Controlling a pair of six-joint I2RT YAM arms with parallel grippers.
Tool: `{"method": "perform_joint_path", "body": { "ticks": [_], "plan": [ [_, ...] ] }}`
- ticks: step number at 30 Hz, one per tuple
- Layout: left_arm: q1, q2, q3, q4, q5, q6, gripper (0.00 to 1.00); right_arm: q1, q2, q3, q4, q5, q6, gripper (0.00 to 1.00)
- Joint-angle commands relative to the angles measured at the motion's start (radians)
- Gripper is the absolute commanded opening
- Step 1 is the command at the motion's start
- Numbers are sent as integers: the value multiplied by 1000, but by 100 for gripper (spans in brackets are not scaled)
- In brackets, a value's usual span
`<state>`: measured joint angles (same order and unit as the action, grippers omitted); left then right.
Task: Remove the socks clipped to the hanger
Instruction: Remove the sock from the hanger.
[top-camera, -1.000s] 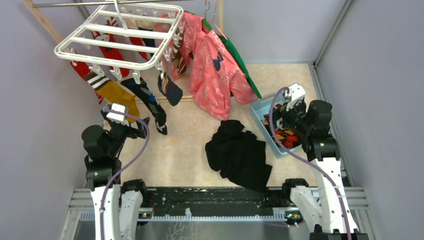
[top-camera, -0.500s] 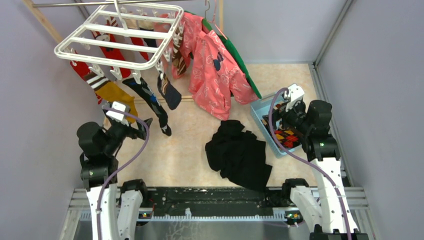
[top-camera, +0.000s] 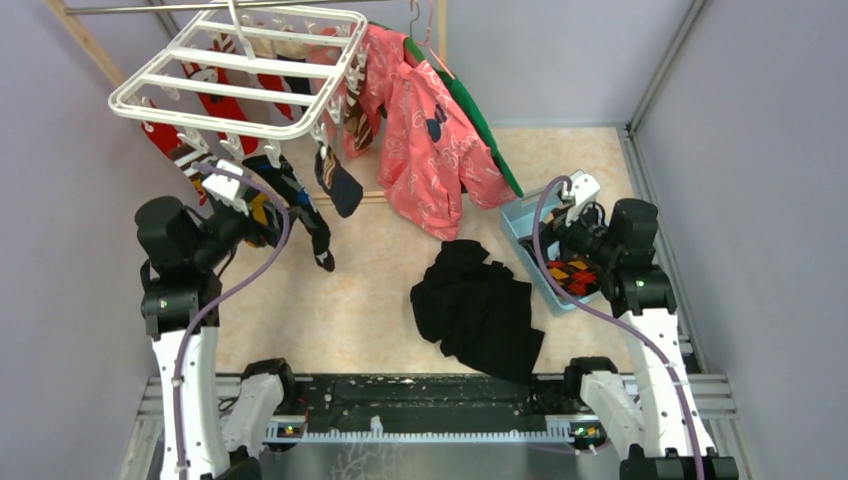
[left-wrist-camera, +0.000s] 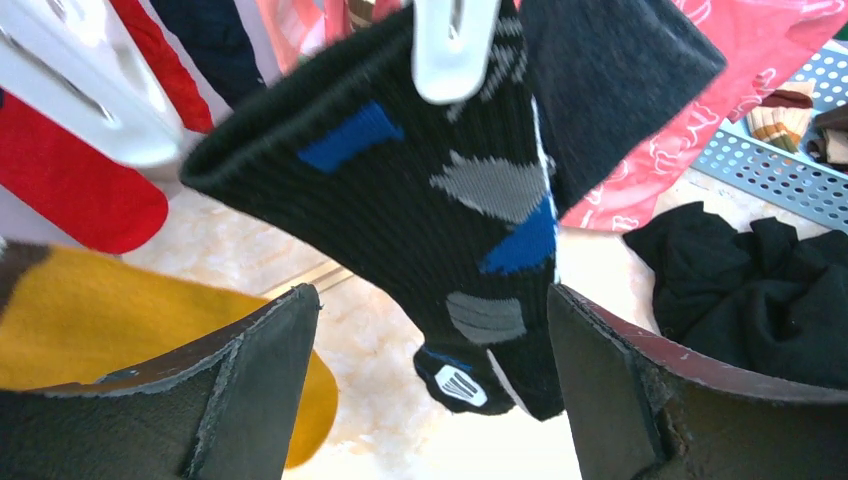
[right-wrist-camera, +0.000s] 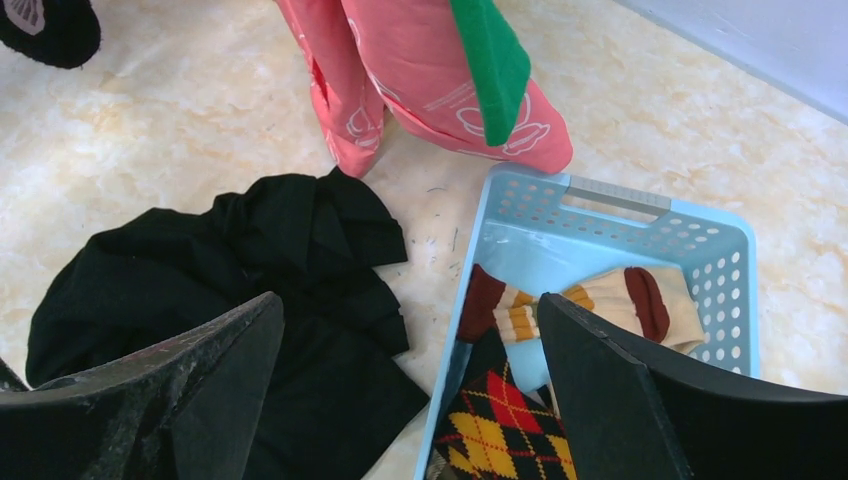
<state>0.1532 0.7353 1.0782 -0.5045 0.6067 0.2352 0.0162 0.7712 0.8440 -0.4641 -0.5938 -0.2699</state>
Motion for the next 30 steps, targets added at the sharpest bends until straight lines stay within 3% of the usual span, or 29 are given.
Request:
{"method": "perform_joint_path", "body": {
  "ticks": [1,8,10,18,26,30],
  "plan": [
    [0,44,73,59,-2,-17,89,-12,1,5,32,-35,-27,98],
    [0,119,101,196,29,-61,91,-13,10,3,28,-36,-34,98],
    [-1,139,106,222,69,-82,87,-12,11,1,30,-37,-34,98],
    [-1,185,131,273,258,-203,50,-13,25,-5,52,-70,-25,98],
    [-2,169,98,314,385,-358,4,89,121,155,18,-82,-35,98],
    [-16,193,121,323,419,-408,0,135,196,250,50,-102,8,98]
  ]
}}
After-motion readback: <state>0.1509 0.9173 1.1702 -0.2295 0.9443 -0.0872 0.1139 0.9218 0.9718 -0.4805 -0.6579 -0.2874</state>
